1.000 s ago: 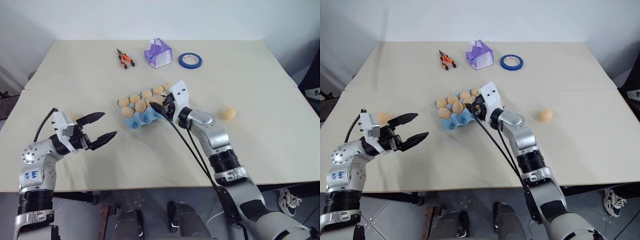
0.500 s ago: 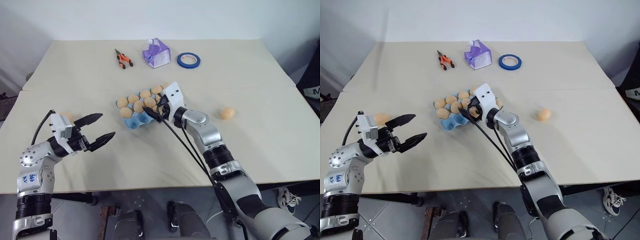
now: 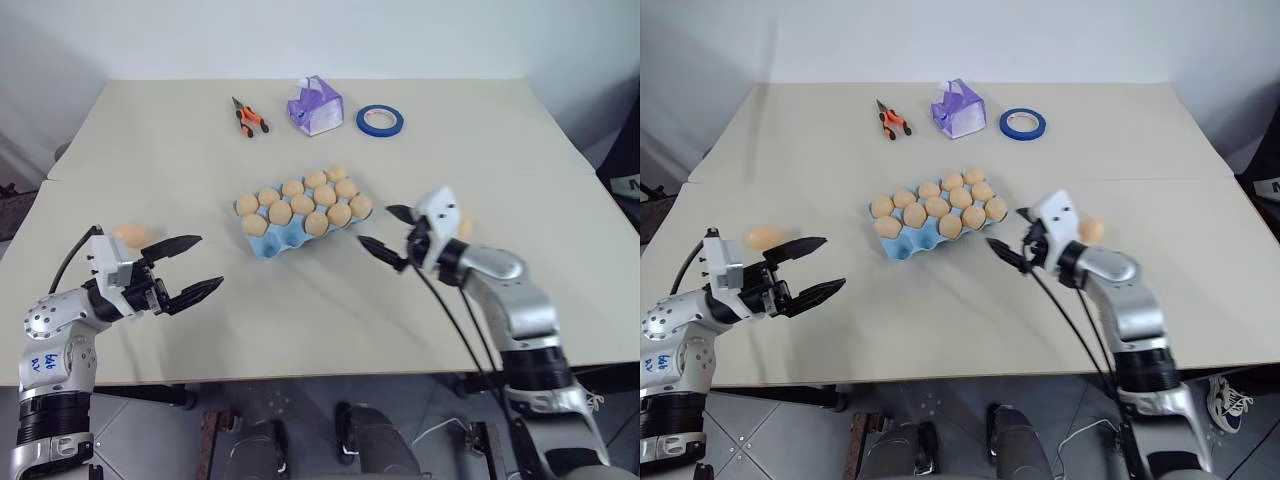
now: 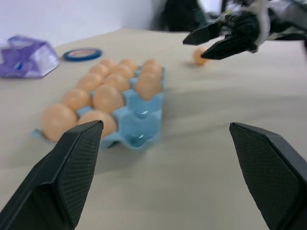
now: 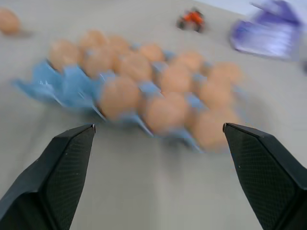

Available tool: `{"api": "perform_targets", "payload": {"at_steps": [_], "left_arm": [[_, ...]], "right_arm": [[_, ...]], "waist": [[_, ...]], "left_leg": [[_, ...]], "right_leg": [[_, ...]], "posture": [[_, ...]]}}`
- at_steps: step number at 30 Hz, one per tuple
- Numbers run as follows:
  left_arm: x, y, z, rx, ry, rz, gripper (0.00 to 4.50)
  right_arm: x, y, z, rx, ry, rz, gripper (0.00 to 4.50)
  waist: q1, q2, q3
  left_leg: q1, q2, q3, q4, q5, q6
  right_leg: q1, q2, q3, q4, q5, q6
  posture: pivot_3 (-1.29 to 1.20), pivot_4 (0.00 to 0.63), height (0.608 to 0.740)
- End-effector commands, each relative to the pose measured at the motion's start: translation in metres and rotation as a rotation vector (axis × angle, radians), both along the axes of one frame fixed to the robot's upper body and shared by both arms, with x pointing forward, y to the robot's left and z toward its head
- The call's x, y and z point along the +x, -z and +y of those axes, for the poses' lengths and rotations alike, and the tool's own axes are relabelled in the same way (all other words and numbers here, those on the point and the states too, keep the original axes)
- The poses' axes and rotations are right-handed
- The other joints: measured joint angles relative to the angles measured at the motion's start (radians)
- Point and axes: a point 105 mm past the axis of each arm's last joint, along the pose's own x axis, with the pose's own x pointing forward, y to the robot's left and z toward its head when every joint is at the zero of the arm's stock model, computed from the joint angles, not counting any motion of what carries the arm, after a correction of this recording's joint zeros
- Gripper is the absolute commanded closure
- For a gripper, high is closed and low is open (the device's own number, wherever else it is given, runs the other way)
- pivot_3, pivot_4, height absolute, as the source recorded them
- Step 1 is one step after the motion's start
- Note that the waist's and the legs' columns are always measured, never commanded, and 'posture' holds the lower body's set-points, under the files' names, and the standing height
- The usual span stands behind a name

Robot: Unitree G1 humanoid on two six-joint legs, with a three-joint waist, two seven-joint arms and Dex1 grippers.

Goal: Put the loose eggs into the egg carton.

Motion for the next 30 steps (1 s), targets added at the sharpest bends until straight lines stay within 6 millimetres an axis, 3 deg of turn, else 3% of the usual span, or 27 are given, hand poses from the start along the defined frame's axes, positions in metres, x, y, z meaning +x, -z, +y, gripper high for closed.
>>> {"api": "perform_targets", "payload": {"at_steps": [1,5,9,17,20,24,30], "left_arm": [[-0.008,0.002,0.007,0.041,0.032,-0.016,0.00],[-0.011,0.008,0.009,0.043,0.067,-0.024,0.00],[-0.010,0.011,0.009,0.037,0.076,-0.011,0.00],[-0.005,0.009,0.009,0.029,0.078,0.001,0.00],[-0.001,0.008,0.006,0.025,0.080,0.002,0.00],[0.005,0.005,0.002,0.019,0.083,-0.006,0.00],[0.011,-0.001,-0.006,-0.002,0.085,-0.031,0.00]], "right_arm": [[-0.013,-0.017,-0.022,0.003,0.032,-0.049,0.04],[-0.036,-0.012,-0.060,-0.030,0.089,-0.014,0.04],[-0.062,-0.011,-0.086,-0.051,0.093,0.017,0.04],[-0.084,-0.003,-0.128,-0.087,0.216,0.053,0.04],[-0.075,0.003,-0.138,-0.077,0.287,0.049,0.04],[-0.037,0.000,-0.150,0.014,0.441,-0.008,0.04],[0.017,0.001,-0.125,0.121,0.460,-0.037,0.04]], "waist": [[-0.001,0.000,0.000],[0.008,0.001,0.001],[0.020,0.001,0.001],[0.028,0.001,0.001],[0.026,0.001,0.001],[0.017,0.001,0.001],[0.012,0.001,0.001]], "left_leg": [[0.000,0.000,0.000,0.000,0.000,0.000],[0.000,0.000,0.000,0.000,0.000,0.000],[0.000,0.000,0.001,0.001,-0.001,0.002],[0.000,0.000,0.001,0.002,-0.001,0.002],[0.000,0.000,0.001,0.002,-0.001,0.002],[0.001,-0.001,0.002,0.003,-0.001,0.002],[0.001,0.000,0.002,0.002,0.003,0.006]], "right_leg": [[0.000,0.000,0.000,0.000,0.000,0.000],[0.000,0.001,0.000,0.000,0.000,0.000],[0.001,0.001,0.000,-0.002,0.000,0.000],[0.001,0.001,0.000,-0.002,0.000,0.001],[0.002,0.001,0.000,-0.002,0.000,0.002],[0.002,0.002,0.002,-0.002,0.001,0.002],[0.001,0.002,0.002,0.000,0.000,0.001]], "posture": [[0.00,0.150,0.740],[0.00,0.150,0.740],[0.00,0.150,0.740],[0.00,0.150,0.740],[0.00,0.150,0.740],[0.00,0.150,0.740],[0.00,0.150,0.740]]}}
